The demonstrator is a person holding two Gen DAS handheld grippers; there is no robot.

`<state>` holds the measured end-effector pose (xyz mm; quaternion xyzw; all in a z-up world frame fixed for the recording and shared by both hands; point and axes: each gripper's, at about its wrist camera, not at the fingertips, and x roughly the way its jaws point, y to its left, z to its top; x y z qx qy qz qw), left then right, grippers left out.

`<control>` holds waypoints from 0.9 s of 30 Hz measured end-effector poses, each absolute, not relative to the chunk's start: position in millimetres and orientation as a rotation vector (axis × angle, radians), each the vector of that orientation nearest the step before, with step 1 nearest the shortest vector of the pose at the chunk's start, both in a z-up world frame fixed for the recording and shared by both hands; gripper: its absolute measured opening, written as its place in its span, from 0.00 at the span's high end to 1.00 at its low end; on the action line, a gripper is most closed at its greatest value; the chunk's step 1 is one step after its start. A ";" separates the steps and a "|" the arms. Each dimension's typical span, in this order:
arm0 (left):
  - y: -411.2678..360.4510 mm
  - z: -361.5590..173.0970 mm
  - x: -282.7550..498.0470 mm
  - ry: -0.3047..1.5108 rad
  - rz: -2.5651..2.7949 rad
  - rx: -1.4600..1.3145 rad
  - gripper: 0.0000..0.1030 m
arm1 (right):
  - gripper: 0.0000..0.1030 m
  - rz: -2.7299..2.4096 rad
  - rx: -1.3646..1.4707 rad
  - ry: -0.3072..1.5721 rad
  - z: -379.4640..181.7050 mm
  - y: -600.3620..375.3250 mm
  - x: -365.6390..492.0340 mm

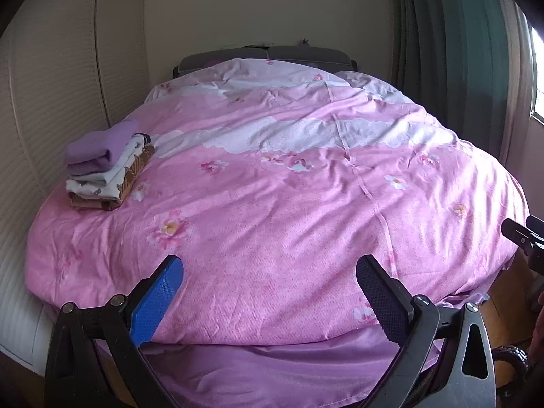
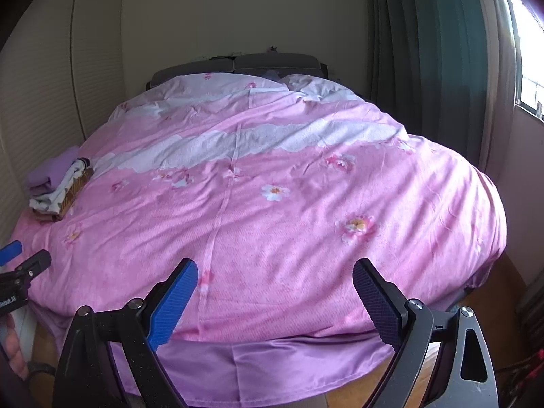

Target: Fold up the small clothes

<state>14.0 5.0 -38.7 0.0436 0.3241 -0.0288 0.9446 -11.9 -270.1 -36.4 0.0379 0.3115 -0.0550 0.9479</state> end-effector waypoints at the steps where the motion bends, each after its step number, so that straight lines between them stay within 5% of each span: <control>1: 5.6 -39.4 12.8 0.662 -0.055 0.089 0.00 | 0.10 -0.118 0.062 0.629 -35.5 -268.1 -12.7; 27: 13.8 -30.4 7.7 0.644 -0.039 0.098 0.00 | 0.10 -0.107 0.071 0.614 -25.7 -266.2 -18.3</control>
